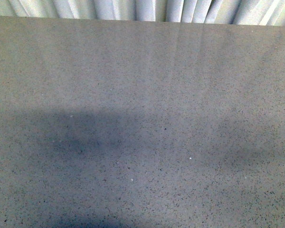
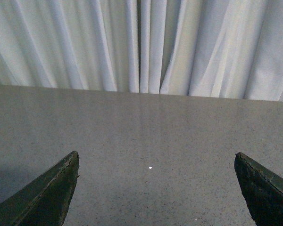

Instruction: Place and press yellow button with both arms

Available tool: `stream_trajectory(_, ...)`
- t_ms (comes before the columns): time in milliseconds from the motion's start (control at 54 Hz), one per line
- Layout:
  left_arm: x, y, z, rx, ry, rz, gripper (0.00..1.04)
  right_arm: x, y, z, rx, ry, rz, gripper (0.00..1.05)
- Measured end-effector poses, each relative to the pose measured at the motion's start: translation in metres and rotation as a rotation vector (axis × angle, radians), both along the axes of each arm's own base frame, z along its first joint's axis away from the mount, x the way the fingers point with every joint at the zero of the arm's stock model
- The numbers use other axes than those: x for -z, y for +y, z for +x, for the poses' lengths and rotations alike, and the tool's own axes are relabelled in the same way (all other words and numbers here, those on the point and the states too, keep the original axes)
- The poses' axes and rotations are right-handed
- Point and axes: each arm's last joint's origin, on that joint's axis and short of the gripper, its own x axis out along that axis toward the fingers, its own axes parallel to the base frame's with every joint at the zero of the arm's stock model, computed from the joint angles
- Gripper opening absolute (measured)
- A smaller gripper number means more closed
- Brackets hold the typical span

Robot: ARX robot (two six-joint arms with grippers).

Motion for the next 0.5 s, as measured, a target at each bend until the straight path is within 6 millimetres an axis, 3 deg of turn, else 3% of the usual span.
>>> stream_trajectory(500,0.013,0.004,0.0,-0.022,0.024,-0.011,0.96,0.0,0.0,0.0,0.0,0.0,0.0,0.96)
